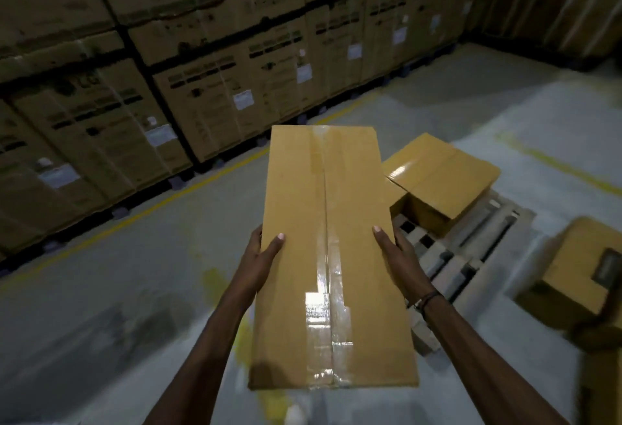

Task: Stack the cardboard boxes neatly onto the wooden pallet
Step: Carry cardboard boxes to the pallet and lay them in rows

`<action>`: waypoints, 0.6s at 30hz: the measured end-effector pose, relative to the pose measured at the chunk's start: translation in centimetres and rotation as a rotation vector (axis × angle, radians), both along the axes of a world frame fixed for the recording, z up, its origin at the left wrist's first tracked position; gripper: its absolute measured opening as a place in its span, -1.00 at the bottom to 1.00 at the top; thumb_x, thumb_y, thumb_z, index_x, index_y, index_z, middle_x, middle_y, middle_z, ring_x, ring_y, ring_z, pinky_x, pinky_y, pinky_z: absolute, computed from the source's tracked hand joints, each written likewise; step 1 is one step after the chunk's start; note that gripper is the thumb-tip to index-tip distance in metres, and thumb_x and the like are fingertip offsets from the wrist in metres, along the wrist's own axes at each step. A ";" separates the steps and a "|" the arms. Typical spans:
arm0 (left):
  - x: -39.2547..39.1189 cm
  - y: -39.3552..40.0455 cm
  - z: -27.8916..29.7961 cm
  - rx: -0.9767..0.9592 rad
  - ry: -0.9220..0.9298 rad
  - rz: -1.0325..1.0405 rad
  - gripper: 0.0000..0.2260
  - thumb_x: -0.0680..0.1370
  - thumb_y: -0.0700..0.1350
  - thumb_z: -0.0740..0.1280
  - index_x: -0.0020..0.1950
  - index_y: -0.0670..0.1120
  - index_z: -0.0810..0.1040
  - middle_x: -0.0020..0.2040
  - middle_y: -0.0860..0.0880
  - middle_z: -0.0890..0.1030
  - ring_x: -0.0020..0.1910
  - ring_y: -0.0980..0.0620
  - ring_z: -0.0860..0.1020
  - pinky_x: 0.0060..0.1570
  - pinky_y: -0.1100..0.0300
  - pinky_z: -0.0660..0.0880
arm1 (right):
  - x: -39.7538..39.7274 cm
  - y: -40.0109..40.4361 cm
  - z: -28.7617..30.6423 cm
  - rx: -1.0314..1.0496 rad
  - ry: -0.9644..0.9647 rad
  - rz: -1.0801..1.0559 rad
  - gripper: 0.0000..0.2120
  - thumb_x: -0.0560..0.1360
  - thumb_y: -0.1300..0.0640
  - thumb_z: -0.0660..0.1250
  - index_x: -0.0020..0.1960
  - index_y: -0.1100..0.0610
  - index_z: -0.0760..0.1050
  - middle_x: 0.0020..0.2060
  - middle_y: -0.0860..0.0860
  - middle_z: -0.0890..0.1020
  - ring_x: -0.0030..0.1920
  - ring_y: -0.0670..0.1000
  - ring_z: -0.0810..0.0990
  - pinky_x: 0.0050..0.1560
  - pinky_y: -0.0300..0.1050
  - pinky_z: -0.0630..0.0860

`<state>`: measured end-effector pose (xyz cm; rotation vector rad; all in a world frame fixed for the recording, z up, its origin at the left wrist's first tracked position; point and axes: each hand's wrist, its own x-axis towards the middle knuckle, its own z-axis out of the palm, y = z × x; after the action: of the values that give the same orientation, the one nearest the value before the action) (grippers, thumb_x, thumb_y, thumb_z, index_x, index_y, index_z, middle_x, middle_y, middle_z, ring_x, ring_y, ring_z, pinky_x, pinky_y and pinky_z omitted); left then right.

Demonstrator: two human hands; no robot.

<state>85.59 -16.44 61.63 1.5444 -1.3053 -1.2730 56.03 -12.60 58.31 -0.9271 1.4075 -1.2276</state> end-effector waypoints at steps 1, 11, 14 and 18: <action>0.1 -2.2 -0.2 0.009 0.002 -0.050 -0.45 0.63 0.20 0.34 0.58 0.08 0.33 0.39 0.06 0.55 0.24 0.13 0.60 0.09 0.15 0.56 | 0.2 -0.6 -0.1 0.010 -0.003 -0.053 -0.34 0.50 -0.43 0.38 0.53 -0.22 0.43 0.38 -0.19 0.61 0.38 -0.06 0.58 0.44 0.17 0.49; -8.7 -19.5 -3.7 0.125 -0.077 -0.523 -0.21 0.45 0.42 0.44 0.59 0.13 0.33 0.52 0.05 0.47 0.42 0.03 0.51 0.38 -0.07 0.51 | -4.3 -4.6 -2.6 0.128 0.036 -0.511 -0.27 0.49 -0.46 0.37 0.56 -0.17 0.39 0.44 -0.20 0.54 0.42 -0.11 0.52 0.51 0.09 0.42; -13.5 -22.8 -4.6 0.161 -0.090 -0.611 -0.23 0.54 0.29 0.43 0.66 0.08 0.23 0.59 0.00 0.34 0.58 -0.02 0.31 0.43 0.00 0.38 | -6.6 -6.1 -3.0 0.154 -0.010 -0.612 -0.52 0.65 -0.15 0.33 0.54 -0.10 0.40 0.35 -0.20 0.57 0.27 -0.28 0.56 0.28 -0.30 0.49; -19.1 -27.6 -7.7 0.200 -0.114 -0.700 -0.25 0.57 0.20 0.43 0.67 0.07 0.19 0.65 -0.08 0.27 0.62 -0.03 0.24 0.36 0.04 0.39 | -10.9 -9.4 -6.2 0.178 -0.038 -0.669 -0.58 0.68 -0.06 0.29 0.52 -0.12 0.38 0.27 -0.32 0.57 0.22 -0.40 0.55 0.18 -0.44 0.46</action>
<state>66.53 -44.03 53.96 1.3421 -1.9423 -1.8010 45.15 -22.03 52.10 -0.3020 1.8350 -1.5526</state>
